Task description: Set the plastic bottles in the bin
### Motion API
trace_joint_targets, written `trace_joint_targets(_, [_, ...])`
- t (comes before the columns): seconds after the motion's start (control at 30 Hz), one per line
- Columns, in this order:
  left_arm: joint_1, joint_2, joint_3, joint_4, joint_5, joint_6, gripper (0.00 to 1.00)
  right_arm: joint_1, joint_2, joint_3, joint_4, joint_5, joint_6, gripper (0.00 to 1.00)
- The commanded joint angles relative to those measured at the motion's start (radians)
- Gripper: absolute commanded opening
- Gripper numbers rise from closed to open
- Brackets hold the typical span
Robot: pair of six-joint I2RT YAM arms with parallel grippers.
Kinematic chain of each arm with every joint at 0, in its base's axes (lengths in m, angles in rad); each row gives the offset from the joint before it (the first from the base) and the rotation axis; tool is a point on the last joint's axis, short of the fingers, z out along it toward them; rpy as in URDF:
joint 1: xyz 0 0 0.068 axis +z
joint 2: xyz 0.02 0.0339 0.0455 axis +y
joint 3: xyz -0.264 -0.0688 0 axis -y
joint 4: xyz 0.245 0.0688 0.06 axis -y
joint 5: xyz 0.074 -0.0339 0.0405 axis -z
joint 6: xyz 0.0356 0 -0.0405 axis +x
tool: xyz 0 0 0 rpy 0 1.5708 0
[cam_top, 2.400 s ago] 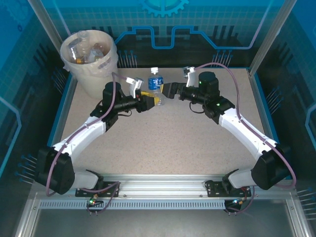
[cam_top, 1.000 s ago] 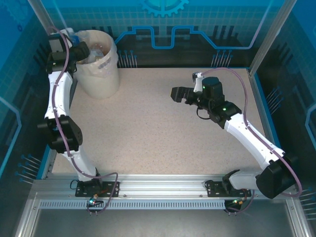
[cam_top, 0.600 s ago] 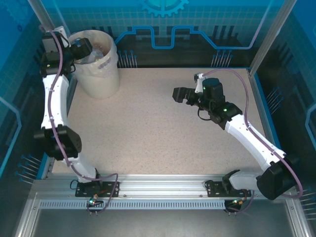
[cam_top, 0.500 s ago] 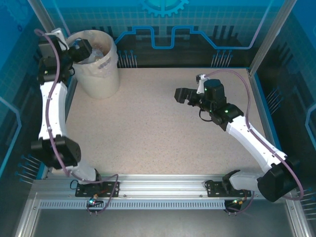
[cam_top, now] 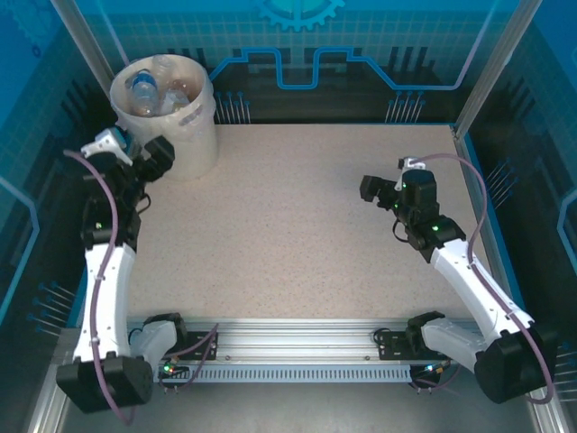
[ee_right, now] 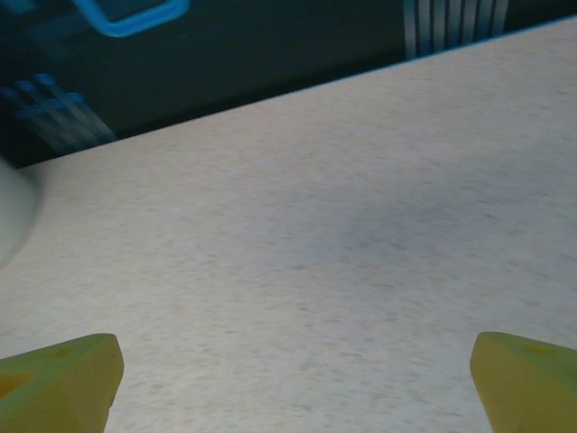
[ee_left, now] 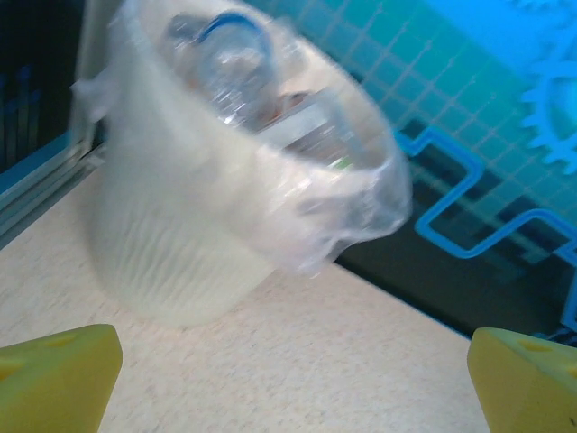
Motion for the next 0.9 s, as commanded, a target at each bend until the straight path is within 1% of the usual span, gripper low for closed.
trace_joint_targets(0.0, [-0.003,-0.057,-0.149,0.061,-0.141,-0.017,0.99,-0.061,-0.006,-0.071,0.078,0.081,-0.071,1.0])
trace_joint_targets(0.07, [-0.003,-0.065,-0.23,0.079,-0.184,-0.013,0.99,-0.103,0.015,-0.112,0.129,0.099,-0.135,1.0])
trace_joint_targets(0.13, [-0.003,-0.058,-0.299,0.109,-0.199,-0.008,0.99,-0.149,0.042,-0.135,0.153,0.103,-0.174,1.0])
trace_joint_targets(0.2, [-0.004,-0.043,-0.365,0.171,-0.177,0.003,0.99,-0.199,0.072,-0.157,0.184,0.059,-0.199,1.0])
trace_joint_targets(0.27, [-0.003,-0.016,-0.425,0.246,-0.157,0.025,0.99,-0.243,0.112,-0.18,0.221,-0.013,-0.221,1.0])
trace_joint_targets(0.33, [-0.003,0.013,-0.469,0.301,-0.16,0.048,0.99,-0.266,0.149,-0.201,0.265,-0.052,-0.236,1.0])
trace_joint_targets(0.4, [-0.003,0.048,-0.506,0.364,-0.149,0.077,0.99,-0.281,0.184,-0.244,0.357,-0.083,-0.233,1.0])
trace_joint_targets(0.5, [-0.006,0.119,-0.551,0.486,-0.107,0.13,0.99,-0.284,0.236,-0.314,0.554,-0.106,-0.25,1.0])
trace_joint_targets(0.6, [-0.021,0.203,-0.583,0.595,-0.047,0.187,0.99,-0.272,0.285,-0.337,0.647,-0.102,-0.288,1.0])
trace_joint_targets(0.67, [-0.052,0.252,-0.629,0.73,-0.021,0.237,0.99,-0.253,0.302,-0.335,0.671,-0.099,-0.323,1.0])
trace_joint_targets(0.73, [-0.093,0.294,-0.677,0.883,-0.024,0.291,0.99,-0.233,0.308,-0.357,0.747,-0.078,-0.359,1.0])
trace_joint_targets(0.77, [-0.114,0.322,-0.699,0.975,-0.034,0.319,0.99,-0.23,0.318,-0.368,0.789,-0.085,-0.373,1.0])
trace_joint_targets(0.87, [-0.142,0.389,-0.715,1.12,-0.025,0.35,0.99,-0.229,0.365,-0.395,0.889,-0.153,-0.393,1.0])
